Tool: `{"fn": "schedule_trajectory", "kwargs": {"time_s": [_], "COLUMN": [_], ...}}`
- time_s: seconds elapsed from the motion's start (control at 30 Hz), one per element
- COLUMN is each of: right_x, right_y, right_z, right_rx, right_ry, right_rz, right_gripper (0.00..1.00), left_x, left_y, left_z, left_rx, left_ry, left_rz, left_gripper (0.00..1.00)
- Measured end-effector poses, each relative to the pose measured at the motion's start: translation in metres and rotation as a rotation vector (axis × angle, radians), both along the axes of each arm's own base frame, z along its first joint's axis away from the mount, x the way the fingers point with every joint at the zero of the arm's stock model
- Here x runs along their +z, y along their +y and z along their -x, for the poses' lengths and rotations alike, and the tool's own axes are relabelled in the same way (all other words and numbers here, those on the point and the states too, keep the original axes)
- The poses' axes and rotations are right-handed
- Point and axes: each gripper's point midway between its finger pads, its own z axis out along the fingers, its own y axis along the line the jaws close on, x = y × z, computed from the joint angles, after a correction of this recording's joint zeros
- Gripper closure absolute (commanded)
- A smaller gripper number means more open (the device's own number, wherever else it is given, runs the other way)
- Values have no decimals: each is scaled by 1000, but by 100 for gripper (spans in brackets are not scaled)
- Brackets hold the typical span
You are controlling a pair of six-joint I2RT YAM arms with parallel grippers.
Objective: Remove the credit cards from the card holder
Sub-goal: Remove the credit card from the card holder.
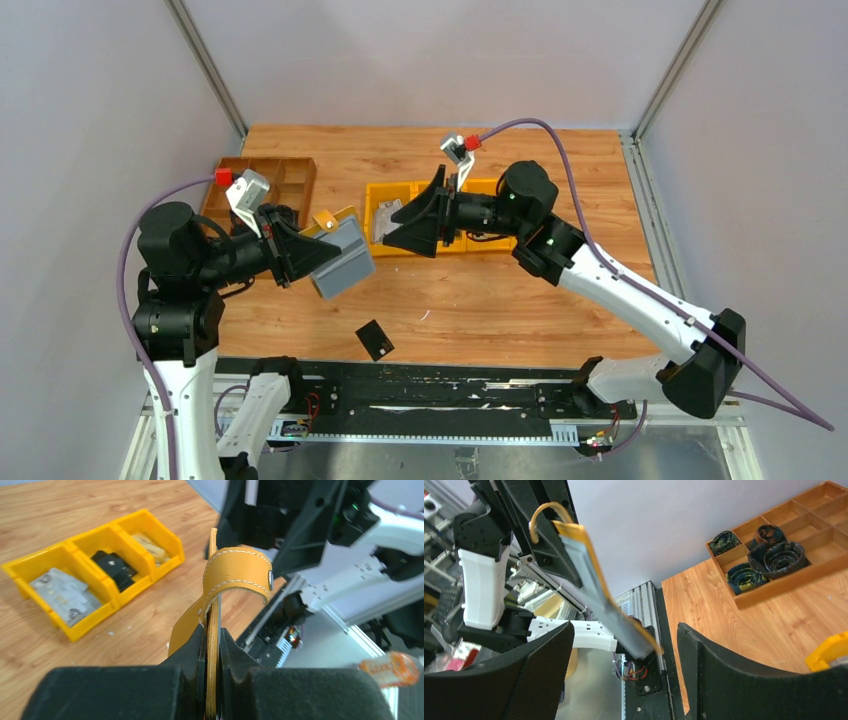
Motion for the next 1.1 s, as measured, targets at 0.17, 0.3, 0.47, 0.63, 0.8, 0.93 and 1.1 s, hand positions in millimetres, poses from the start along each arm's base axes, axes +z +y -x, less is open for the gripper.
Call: {"fn": "schedule_trajectory", "kwargs": {"time_s": [0.17,0.3,0.47,0.63,0.8,0.93,1.1], "right_x": [6,-3,-9,-11,-13,-10,-11], "right_y": [17,29,33,35,37,36,36], "right_z": [15,38,72,90,92,95,97], "right_rx": [132,254,387,445,431,409,394], "right_ry": [-106,-131,-158,-162,-139,-91,38], "right_rz": [24,47,56,57,49,40,24], "right_gripper": [20,27,50,76,91,79,54], "left_x": [6,9,10,13,17,18,18], "left_y": [-11,-16,-17,-19,-20,-20,-17], "left_z": [24,35,41,45,49,50,48], "left_rx": [-132,-194,-213,-222,-230,-224,-187], "left_ry": [-7,6,10,23,32,30,-14], "left_rz": [33,56,64,80,98,102,79], "left_gripper": [100,100,100,100,100,100,100]}}
